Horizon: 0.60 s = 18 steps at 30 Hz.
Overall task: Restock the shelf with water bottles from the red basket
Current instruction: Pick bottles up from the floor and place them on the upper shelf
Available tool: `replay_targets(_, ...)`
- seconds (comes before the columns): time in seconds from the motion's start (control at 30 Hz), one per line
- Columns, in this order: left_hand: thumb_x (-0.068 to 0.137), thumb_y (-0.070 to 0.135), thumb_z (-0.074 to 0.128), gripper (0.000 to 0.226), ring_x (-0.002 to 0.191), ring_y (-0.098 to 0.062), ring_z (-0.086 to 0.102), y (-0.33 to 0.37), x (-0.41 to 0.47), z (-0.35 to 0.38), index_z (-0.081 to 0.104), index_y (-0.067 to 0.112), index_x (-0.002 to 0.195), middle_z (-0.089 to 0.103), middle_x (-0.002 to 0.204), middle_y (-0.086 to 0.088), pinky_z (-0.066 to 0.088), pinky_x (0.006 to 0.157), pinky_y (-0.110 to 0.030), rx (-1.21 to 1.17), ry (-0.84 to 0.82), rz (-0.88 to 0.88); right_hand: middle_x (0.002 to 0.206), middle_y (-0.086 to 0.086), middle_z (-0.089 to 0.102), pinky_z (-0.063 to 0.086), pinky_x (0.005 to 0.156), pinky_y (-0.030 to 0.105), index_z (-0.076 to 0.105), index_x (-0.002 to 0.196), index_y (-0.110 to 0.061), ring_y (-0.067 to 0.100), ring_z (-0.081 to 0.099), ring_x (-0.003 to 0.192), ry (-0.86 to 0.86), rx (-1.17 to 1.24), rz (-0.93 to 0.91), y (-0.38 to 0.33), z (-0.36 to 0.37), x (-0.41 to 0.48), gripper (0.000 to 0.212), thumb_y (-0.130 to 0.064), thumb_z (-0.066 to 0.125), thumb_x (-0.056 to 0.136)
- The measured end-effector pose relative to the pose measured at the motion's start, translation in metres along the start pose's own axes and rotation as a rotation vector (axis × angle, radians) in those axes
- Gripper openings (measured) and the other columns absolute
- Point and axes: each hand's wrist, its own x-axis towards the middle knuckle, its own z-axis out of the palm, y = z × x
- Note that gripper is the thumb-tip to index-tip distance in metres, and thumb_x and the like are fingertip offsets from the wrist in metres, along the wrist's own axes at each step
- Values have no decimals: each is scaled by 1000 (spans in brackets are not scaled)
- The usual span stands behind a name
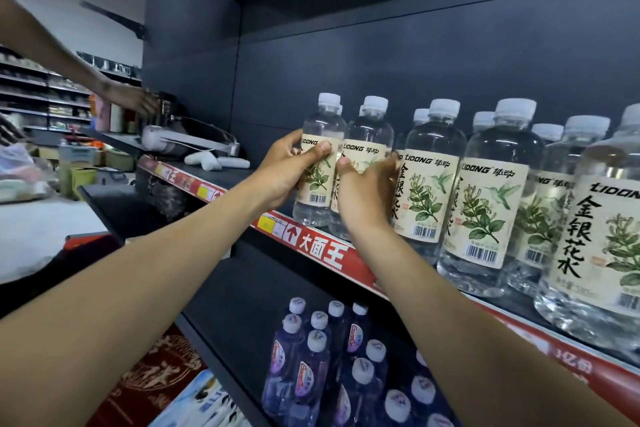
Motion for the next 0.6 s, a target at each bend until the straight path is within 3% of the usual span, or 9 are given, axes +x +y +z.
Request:
replay_targets(0.17,94,17,63,32,94,-25,72,-5,1,1,57,13,125,71,111,-11,58,71,-35,28,-21,-27,153,7,35,31,108,37,15,153,-13,27,38,138,58,83,20,-2,1,-2,80,-35,62,92)
replay_targets(0.27,93,15,64,49,108,-21,68,-12,-4,-4,46,20,138,69,119,-3,56,83,-35,83,-94,-59,142,6,44,34,91,27,30,142,-9,26,46,130,32,50,30,1,-2,-5,68,-30,66,89)
replay_targets(0.33,89,8,67,66,114,-15,64,-16,-10,-10,37,25,146,67,124,1,54,91,-31,145,-152,-78,146,7,39,32,93,24,24,147,-8,24,42,133,9,7,14,4,-4,-7,75,-25,67,89)
replay_targets(0.4,86,-1,68,78,109,-7,65,-18,-18,-14,32,29,148,67,120,4,54,87,-23,199,-195,-81,158,5,23,31,95,13,5,155,-13,18,35,137,-37,-38,7,4,-7,-10,87,-21,64,92)
replay_targets(0.47,85,-7,67,83,105,-3,65,-20,-24,-16,29,31,148,66,117,8,54,83,-19,238,-208,-73,161,5,13,33,71,-3,-7,155,-17,12,41,127,-74,-78,32,3,-8,-14,92,-18,61,94)
replay_targets(0.5,84,-10,66,85,107,-5,65,-23,-25,-17,28,31,149,66,118,6,54,84,-19,249,-211,-69,161,7,12,36,70,-1,-10,155,-19,15,42,127,-75,-111,39,4,-7,-15,94,-15,60,94)
replay_targets(0.57,84,-11,66,88,113,-10,63,-26,-26,-19,26,30,151,65,124,1,54,86,-22,261,-204,-54,158,13,14,46,85,22,-13,154,-21,26,44,128,-64,-177,41,9,-3,-17,96,-12,59,92)
replay_targets(0.6,84,-10,66,89,114,-12,63,-26,-25,-19,25,31,151,65,125,0,54,86,-22,267,-201,-46,156,16,18,46,85,30,-13,154,-23,28,46,121,-64,-193,48,11,-2,-18,94,-11,57,92)
